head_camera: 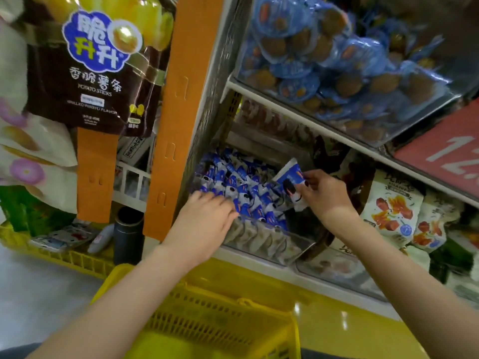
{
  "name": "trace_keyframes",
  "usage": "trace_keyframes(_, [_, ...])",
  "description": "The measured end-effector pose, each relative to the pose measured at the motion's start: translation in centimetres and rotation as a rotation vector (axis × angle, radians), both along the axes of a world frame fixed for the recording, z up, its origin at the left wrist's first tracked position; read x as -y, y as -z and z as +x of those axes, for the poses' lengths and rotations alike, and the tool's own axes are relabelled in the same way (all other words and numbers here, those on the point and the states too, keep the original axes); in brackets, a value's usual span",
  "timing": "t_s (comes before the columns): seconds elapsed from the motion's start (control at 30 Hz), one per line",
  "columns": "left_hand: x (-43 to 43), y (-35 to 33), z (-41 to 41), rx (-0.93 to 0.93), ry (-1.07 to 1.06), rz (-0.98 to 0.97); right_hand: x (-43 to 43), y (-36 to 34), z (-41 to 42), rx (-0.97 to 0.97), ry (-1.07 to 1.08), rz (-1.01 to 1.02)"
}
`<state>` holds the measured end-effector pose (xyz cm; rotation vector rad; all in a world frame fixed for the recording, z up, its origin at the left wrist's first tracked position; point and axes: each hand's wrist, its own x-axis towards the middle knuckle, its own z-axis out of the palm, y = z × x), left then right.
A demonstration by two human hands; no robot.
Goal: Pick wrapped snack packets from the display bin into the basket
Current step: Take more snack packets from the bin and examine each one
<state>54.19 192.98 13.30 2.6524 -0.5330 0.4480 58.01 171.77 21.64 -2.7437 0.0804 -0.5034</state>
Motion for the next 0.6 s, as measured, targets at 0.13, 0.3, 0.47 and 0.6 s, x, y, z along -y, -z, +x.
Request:
trace_keyframes(0.13, [0.1,0.5,0.1,0.032,-0.016,0.010,-0.3,0.8,1.2,-0.100,-0.010,-0.290])
trace_keyframes(0.3, [0.0,0.6,-0.1,0.070,-0.006,-0.015,-1.5,2.4,2.6,-0.309,0.050,-0.464])
trace_keyframes(0.47, [0.0,0.7,0.0,0.063,0.005,-0.027,-1.7,3.8,4.2,-0.375,0.150,-0.208])
trace_keyframes(0.6, [-0.1,0.6,0.1,0.063,0.009,-0.040,-1.5,4.5,5.1,-0.473,0.124,-0.100])
